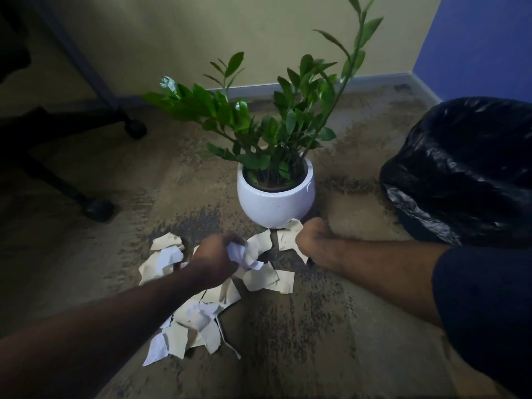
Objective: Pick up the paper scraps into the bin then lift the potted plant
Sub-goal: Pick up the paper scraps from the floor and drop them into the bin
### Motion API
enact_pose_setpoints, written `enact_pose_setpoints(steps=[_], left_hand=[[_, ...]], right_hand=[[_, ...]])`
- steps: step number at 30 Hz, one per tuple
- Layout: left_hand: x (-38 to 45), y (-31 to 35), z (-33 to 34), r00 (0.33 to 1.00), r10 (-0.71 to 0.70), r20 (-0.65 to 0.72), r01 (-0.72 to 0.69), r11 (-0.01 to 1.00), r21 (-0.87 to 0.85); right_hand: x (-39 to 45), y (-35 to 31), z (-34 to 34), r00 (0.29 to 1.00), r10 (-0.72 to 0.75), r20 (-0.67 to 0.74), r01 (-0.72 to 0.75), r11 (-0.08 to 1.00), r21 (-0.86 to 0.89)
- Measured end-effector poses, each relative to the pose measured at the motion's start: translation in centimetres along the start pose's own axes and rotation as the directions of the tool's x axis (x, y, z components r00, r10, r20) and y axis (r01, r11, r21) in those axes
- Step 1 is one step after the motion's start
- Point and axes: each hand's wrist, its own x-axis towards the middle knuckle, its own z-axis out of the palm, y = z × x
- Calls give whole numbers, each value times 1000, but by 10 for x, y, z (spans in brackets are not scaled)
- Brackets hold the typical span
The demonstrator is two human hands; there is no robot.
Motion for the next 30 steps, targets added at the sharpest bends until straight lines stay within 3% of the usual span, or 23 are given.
enact_pose_setpoints(steps=[3,8,12,15,18,21,26,30], left_hand=[[-2,10,0,1000,13,-17,-14,999,-45],[-4,63,-1,995,57,-86,-76,969,-234],[2,128,-4,951,207,-228,-265,928,-262],[9,179,-8,910,294,-293,-390,848,-360],[14,231,-15,864,356,-355,-496,722,-483],[23,274,-19,871,334,-362,-491,637,-595],[35,337,-6,875,403,-267,-472,592,-653],[46,382,8,882,420,-213,-434,550,-714]], right_hand=[[-13,17,-13,997,72,-37,-70,996,56],[-37,48,-66,982,-127,-141,148,979,144],[-63,60,-127,932,-224,-285,310,900,306],[-83,70,-176,854,-234,-464,425,827,367],[-97,85,-216,773,-172,-610,495,764,413],[-105,106,-246,689,-53,-723,500,757,421],[-98,146,-272,579,173,-797,353,828,437],[-85,170,-285,564,280,-776,232,849,475]])
